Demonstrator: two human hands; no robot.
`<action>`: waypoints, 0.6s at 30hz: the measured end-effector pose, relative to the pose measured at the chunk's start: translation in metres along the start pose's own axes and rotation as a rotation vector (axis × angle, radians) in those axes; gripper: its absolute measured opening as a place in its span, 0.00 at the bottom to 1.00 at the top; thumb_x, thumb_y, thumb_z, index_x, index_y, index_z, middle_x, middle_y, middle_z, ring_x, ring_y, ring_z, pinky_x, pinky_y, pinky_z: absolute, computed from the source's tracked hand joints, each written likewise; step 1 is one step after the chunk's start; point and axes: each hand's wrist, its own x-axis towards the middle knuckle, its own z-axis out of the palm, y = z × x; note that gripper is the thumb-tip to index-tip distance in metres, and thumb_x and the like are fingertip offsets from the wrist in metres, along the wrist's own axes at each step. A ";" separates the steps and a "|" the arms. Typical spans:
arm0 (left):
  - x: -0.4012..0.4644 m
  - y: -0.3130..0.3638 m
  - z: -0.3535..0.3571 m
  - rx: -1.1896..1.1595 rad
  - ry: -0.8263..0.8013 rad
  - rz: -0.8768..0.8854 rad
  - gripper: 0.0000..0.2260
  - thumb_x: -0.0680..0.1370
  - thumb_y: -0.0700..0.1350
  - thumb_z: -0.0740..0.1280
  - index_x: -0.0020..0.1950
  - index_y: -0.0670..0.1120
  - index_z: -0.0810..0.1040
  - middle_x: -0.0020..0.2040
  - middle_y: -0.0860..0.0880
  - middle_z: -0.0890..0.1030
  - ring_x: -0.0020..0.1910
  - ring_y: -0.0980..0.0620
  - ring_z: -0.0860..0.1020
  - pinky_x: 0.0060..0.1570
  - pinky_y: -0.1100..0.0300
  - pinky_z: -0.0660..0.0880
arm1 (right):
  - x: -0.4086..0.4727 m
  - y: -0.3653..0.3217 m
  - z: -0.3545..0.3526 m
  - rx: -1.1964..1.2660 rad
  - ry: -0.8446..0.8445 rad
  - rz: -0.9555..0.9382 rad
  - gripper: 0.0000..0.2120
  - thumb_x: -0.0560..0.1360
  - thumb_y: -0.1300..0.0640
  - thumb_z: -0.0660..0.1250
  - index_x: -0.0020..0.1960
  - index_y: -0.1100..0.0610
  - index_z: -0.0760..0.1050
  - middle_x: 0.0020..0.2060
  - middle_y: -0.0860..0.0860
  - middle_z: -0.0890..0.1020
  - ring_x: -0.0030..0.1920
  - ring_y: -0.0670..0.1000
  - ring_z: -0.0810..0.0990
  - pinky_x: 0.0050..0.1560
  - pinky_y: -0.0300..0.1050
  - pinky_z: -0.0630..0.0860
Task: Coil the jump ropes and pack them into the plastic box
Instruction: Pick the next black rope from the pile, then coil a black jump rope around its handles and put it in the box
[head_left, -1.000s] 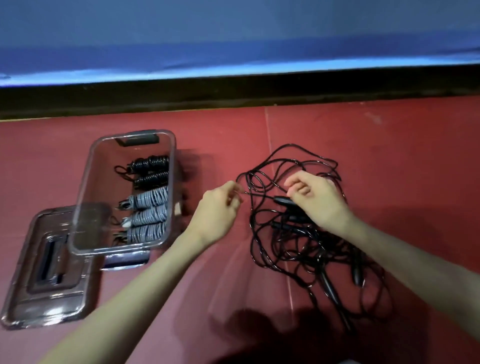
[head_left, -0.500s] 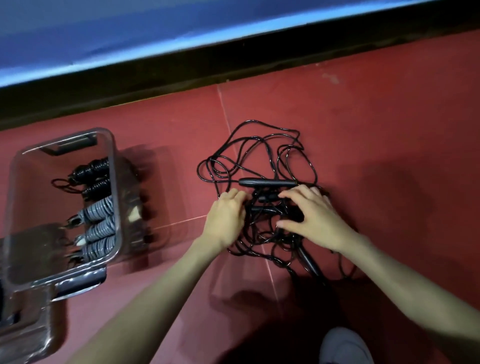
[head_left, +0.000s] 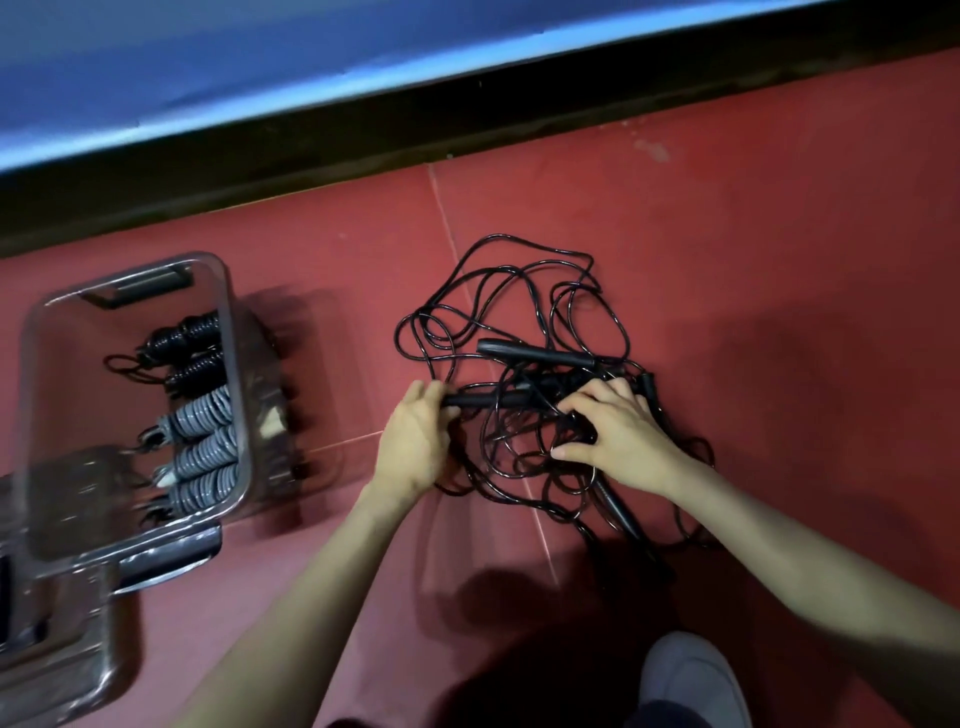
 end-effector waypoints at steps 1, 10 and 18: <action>-0.002 -0.005 -0.008 -0.080 0.062 -0.078 0.04 0.79 0.39 0.64 0.51 0.38 0.75 0.48 0.39 0.77 0.47 0.35 0.75 0.46 0.48 0.69 | 0.001 0.001 -0.001 0.002 -0.002 -0.003 0.24 0.72 0.41 0.71 0.64 0.49 0.73 0.60 0.45 0.71 0.65 0.49 0.61 0.64 0.47 0.59; -0.003 -0.018 -0.074 -0.338 0.328 -0.395 0.09 0.83 0.48 0.59 0.51 0.43 0.72 0.36 0.46 0.74 0.36 0.46 0.70 0.34 0.56 0.62 | 0.005 -0.004 0.002 0.133 0.172 -0.008 0.11 0.77 0.48 0.67 0.54 0.54 0.72 0.44 0.43 0.71 0.45 0.47 0.72 0.60 0.49 0.65; -0.016 -0.030 -0.041 0.054 -0.020 -0.486 0.13 0.82 0.48 0.58 0.58 0.39 0.73 0.57 0.34 0.76 0.57 0.32 0.74 0.54 0.45 0.70 | 0.021 -0.002 -0.024 0.047 0.366 0.049 0.13 0.76 0.47 0.61 0.57 0.47 0.79 0.49 0.44 0.80 0.55 0.50 0.73 0.52 0.46 0.54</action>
